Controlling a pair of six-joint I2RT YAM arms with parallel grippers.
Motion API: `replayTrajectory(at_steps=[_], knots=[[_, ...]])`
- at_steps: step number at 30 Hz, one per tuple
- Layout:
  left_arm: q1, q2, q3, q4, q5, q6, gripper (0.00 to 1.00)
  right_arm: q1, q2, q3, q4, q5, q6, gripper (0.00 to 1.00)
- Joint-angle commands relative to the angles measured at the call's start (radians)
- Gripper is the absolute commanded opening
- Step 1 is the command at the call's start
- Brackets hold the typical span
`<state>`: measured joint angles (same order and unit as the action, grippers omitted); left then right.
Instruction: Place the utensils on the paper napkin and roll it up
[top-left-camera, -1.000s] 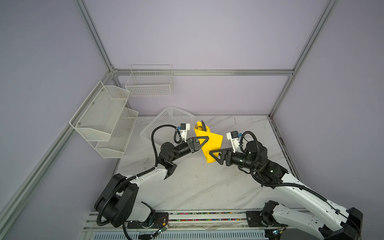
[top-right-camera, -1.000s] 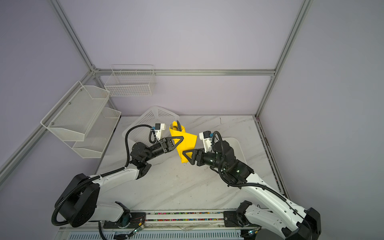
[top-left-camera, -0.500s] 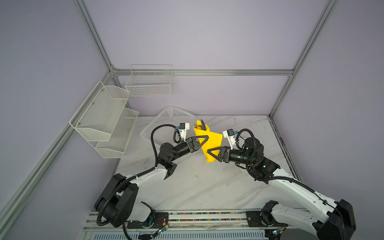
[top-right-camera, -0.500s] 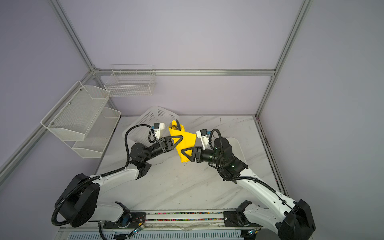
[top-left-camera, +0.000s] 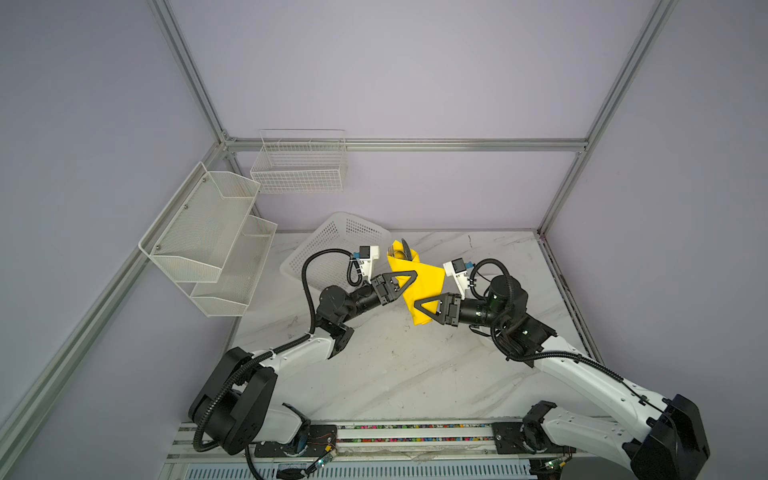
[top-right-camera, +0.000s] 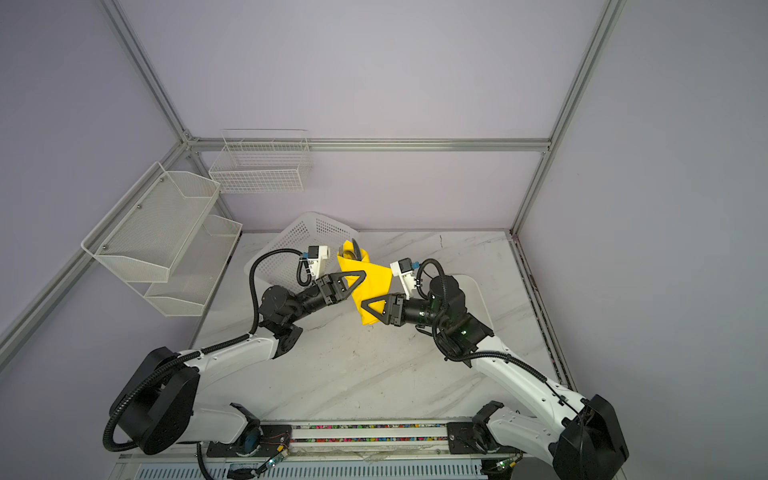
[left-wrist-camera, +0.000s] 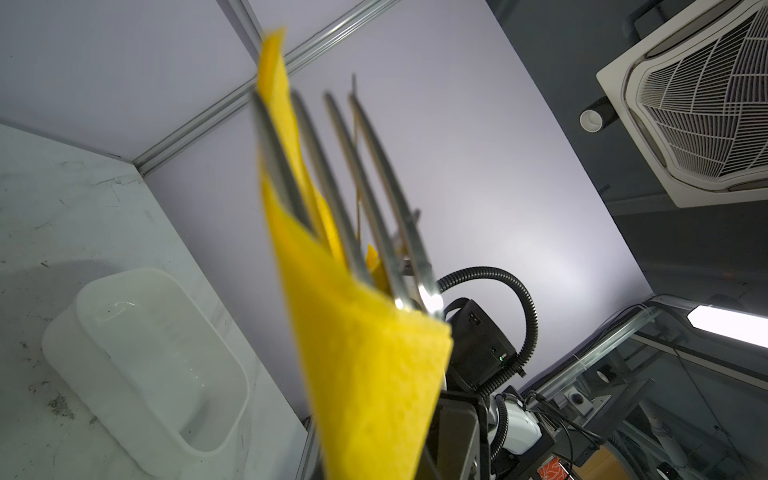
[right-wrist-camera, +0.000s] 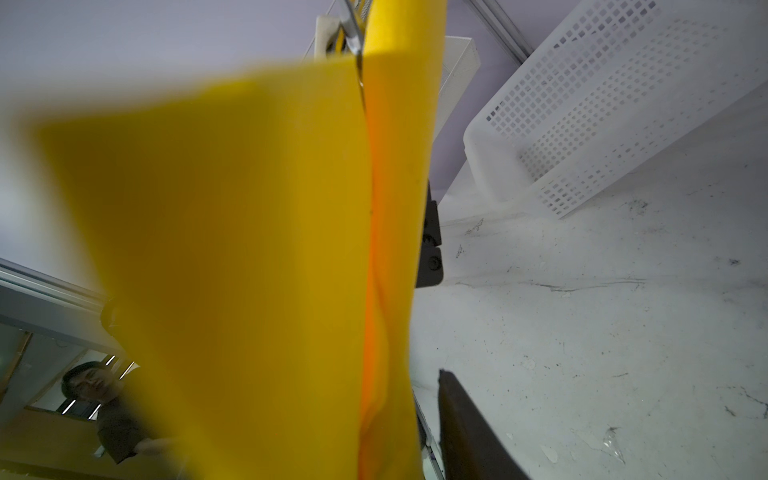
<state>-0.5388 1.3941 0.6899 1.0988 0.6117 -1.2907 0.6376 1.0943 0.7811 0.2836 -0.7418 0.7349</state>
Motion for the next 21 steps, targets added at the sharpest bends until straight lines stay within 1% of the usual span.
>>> replayTrajectory(at_steps=[1,11,21], knots=[[0.005,-0.03,0.02,0.073,-0.021,0.001,0.08,-0.004,0.0,-0.002,0.049,-0.016,0.006,0.43],[0.005,-0.033,0.027,0.055,-0.019,0.005,0.08,-0.004,-0.015,-0.003,0.048,-0.01,0.004,0.37],[0.005,-0.034,0.028,0.057,-0.017,0.005,0.08,-0.004,-0.011,-0.002,0.049,-0.013,0.001,0.38]])
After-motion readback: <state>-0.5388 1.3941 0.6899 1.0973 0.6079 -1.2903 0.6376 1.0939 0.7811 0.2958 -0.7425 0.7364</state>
